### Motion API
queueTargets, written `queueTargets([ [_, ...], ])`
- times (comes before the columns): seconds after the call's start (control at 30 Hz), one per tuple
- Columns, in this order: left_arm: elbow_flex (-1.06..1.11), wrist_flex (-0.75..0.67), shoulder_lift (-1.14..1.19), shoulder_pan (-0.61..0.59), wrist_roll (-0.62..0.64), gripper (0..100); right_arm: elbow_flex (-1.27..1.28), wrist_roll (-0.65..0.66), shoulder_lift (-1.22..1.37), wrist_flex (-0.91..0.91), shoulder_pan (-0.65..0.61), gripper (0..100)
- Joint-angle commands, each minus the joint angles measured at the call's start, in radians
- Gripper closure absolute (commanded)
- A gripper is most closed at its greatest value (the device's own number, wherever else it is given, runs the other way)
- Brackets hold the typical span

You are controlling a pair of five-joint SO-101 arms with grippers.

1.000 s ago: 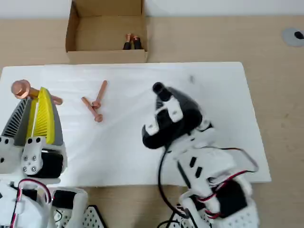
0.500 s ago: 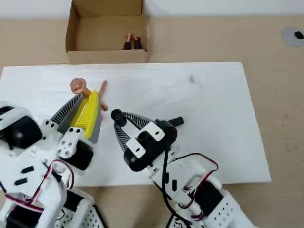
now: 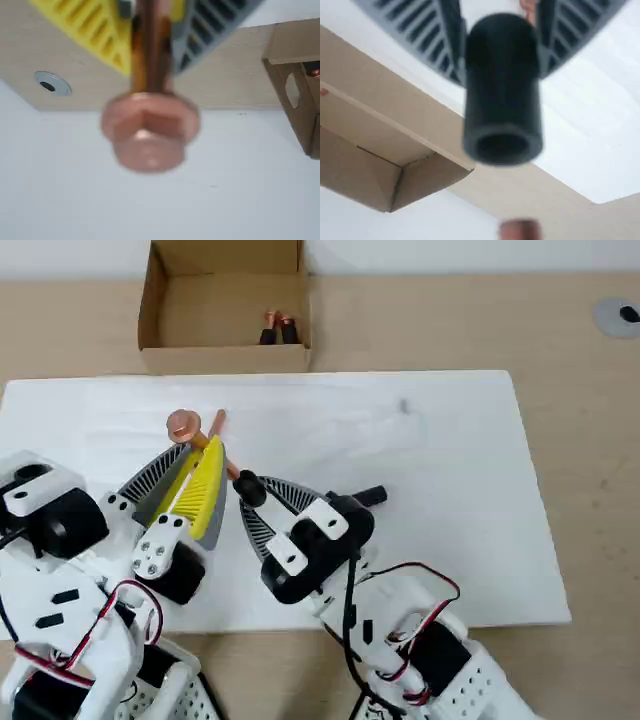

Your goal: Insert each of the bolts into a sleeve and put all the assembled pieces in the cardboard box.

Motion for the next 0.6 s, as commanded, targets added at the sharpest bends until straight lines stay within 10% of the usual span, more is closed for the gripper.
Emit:
queueTargets([
  [0.0, 0.020, -0.025, 0.010, 0.011, -0.006, 99, -0.005, 0.009, -0.021, -0.028, -0.010, 98.7],
  [0.57, 0.051, -0.026, 0.010, 0.012, 0.000, 99, -0.005, 0.009, -0.016, -0.028, -0.010, 98.7],
])
